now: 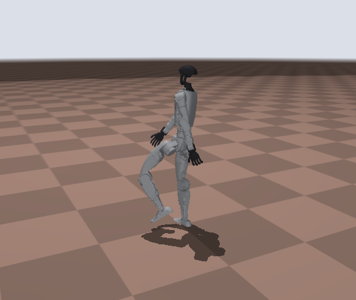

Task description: Upper body actions

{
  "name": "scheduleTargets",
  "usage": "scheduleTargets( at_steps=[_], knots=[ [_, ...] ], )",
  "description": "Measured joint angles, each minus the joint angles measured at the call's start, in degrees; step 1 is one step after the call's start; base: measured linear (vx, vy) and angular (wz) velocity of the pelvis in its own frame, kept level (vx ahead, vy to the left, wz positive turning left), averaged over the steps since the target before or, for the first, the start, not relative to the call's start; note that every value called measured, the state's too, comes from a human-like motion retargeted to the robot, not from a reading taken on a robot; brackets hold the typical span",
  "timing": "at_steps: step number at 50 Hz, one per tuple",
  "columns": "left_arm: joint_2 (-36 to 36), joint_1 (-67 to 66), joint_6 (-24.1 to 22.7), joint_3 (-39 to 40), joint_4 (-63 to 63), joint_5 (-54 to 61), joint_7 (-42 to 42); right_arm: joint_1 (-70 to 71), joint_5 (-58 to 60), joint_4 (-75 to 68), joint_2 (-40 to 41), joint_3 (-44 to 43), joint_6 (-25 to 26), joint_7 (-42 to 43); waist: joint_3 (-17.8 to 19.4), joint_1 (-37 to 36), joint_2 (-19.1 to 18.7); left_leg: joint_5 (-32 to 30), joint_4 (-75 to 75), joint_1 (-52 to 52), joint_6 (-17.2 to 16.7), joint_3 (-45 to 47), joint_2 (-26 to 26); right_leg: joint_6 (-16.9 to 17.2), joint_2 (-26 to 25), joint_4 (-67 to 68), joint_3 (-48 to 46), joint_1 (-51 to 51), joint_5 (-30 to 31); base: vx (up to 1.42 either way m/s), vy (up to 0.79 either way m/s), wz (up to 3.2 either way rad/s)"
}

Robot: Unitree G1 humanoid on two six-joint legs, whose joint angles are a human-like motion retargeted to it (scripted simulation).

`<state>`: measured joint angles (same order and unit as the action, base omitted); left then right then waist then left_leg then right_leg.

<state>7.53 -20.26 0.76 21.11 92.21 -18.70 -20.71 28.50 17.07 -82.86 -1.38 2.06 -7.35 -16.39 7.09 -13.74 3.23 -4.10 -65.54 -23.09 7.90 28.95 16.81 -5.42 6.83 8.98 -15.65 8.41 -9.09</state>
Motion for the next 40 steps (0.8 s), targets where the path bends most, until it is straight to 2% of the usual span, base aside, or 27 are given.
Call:
scheduleTargets(
  at_steps=[5,7,10,12,15,20,26,34,36,38,40],
  knots=[
    [-0.6,1.9,-0.7,1.5,-0.3,2.5,2.0,-10.0,0.4,-7.5,-0.9,0.4,0.5,5.7,-7.2,3.7,-1.3,-5.1,34.1,15.0,-6.2,-3.0,-11.5,1.2,-2.8,-2.5,-0.5,-2.2,0.2,0.23,0.17,0.46],
    [-0.5,2.6,-1.1,1.4,-0.3,3.0,2.4,-13.5,0.7,-10.3,-1.5,-0.3,1.1,7.4,-9.8,5.8,-2.8,1.0,45.8,19.3,-8.4,-5.0,-13.8,1.7,-5.1,-3.3,-1.7,-2.8,0.0,0.29,0.10,0.71],
    [-0.2,4.1,-1.3,0.6,-0.6,3.5,2.6,-16.7,1.6,-13.9,-2.9,-0.7,1.6,10.0,-11.7,9.1,-4.7,7.9,56.8,22.3,-7.2,-7.5,-15.9,2.7,-7.4,-5.2,-4.7,-2.4,0.0,0.22,0.09,0.88],
    [0.0,5.6,-1.3,-0.1,-1.1,3.2,3.0,-17.9,2.5,-14.5,-4.1,-1.3,2.3,11.4,-11.8,11.3,-5.2,7.1,60.2,22.5,-5.9,-10.0,-16.8,3.5,-7.6,-6.0,-6.5,-2.2,0.0,0.16,0.17,0.85],
    [0.2,8.1,-1.7,0.8,-1.8,1.9,3.9,-18.4,3.7,-14.5,-5.2,-2.4,2.6,12.6,-11.6,11.8,-4.9,5.2,63.6,22.0,-5.6,-10.2,-18.1,4.3,-6.7,-6.1,-8.3,-3.3,0.2,0.03,0.09,0.10],
    [1.1,8.6,-2.2,0.4,-1.3,3.2,5.9,-19.4,3.1,-12.4,-6.4,-3.4,1.3,11.4,-11.2,10.0,-4.0,6.7,63.8,22.3,-4.5,-8.3,-19.2,5.5,-5.0,-5.4,-8.6,-4.3,1.1,0.19,0.08,-0.35],
    [2.0,9.4,-0.1,2.3,3.6,7.8,6.0,-20.0,3.9,-7.3,-5.6,-2.9,1.3,8.2,-10.5,9.9,-3.4,8.5,64.1,23.9,-3.6,-4.6,-19.5,6.4,-4.2,-3.9,-7.2,-5.0,1.8,0.12,0.07,-0.55],
    [1.8,16.0,-3.2,-4.8,5.2,14.4,12.1,-25.3,12.1,-4.0,-6.3,-1.8,-0.8,8.6,-10.4,11.1,-2.3,10.6,63.3,25.2,-2.1,-2.7,-19.8,7.7,-2.7,4.2,-3.8,-7.9,0.7,0.11,0.08,-0.22],
    [1.3,20.1,-2.8,-6.5,4.7,13.6,11.7,-27.4,14.9,-4.3,-7.1,-2.0,-0.7,9.7,-10.3,10.8,-2.3,11.1,62.9,25.5,-1.9,-1.9,-19.4,8.3,-1.8,10.3,-3.8,-10.6,4.7,0.06,0.10,-0.37],
    [0.5,24.4,-2.2,-8.4,2.9,12.7,11.7,-29.4,17.6,-4.8,-7.7,-3.2,0.2,10.8,-9.7,10.3,-3.0,11.5,62.2,25.5,-1.8,-0.8,-18.1,8.8,-0.4,19.4,-4.6,-15.1,12.8,-0.03,0.08,-0.51],
    [-0.5,28.8,-2.9,-9.9,0.3,12.0,12.9,-30.7,19.3,-5.4,-8.7,-5.0,0.9,12.1,-8.0,11.2,-4.4,11.7,61.3,25.5,-1.5,-0.4,-16.4,6.4,1.9,30.7,-7.2,-20.8,22.3,-0.09,0.11,-0.20]
  ],
)
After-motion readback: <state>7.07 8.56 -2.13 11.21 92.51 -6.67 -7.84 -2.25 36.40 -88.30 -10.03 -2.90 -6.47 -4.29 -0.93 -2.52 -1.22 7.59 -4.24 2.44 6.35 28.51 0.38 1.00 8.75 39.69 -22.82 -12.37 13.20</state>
